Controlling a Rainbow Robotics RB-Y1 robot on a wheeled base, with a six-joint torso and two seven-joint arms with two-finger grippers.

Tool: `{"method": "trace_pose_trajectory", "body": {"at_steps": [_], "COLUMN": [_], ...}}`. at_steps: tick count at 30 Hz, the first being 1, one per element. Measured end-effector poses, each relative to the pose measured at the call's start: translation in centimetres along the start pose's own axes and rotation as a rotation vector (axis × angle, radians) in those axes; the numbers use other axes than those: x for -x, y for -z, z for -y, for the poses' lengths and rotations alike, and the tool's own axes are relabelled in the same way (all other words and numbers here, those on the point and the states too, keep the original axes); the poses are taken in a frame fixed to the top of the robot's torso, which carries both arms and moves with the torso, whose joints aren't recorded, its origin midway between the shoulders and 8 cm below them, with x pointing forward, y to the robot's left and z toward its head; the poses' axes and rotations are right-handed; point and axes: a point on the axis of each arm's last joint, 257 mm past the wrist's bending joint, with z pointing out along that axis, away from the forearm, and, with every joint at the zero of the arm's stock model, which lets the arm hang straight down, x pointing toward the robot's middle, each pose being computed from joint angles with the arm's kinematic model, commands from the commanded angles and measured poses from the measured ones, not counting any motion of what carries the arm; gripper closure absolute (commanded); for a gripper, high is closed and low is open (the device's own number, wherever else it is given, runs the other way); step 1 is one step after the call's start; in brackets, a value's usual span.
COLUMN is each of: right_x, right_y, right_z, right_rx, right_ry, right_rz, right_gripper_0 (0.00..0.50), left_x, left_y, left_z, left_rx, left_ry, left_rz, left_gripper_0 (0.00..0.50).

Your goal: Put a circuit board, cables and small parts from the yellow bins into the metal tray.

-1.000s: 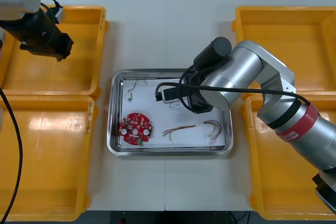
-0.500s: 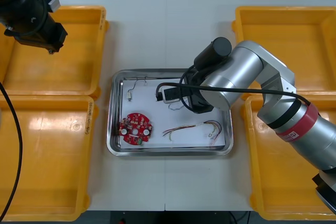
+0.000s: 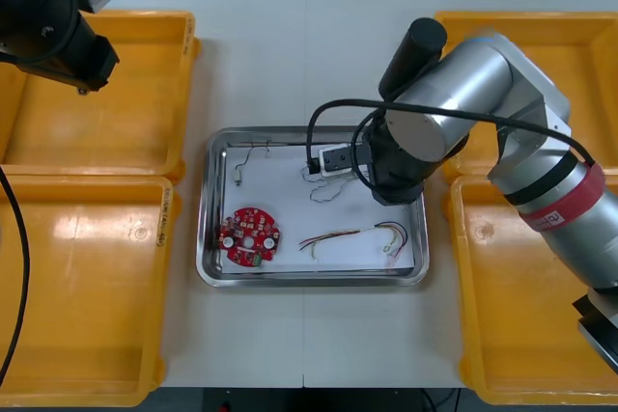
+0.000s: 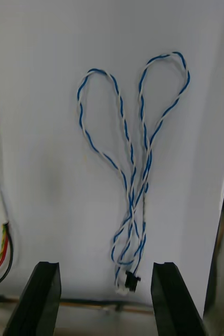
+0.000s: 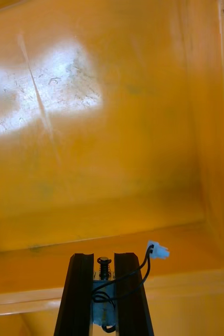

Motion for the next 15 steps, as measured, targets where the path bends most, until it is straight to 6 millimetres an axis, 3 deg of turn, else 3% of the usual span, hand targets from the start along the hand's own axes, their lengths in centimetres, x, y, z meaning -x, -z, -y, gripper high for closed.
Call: {"method": "trace_pose_trajectory", "body": {"at_steps": [11,15], "right_x": [-3.1,-3.4], "right_y": [5.1,7.0], "right_z": [1.4,3.3], "right_rx": [0.06,0.021], "right_ry": [-0.064,-0.168], "right_rz": [-0.092,-0.081], "right_gripper_0": [0.0,0.0], "left_x": [1.2,1.3], "left_y": [1.4,1.4], "left_z": [4.4,6.5], "left_rx": [-0.055,-0.077], "left_ry": [0.128,0.186], "left_rz": [0.091,0.1], "left_gripper_0": [0.5,0.5]}}
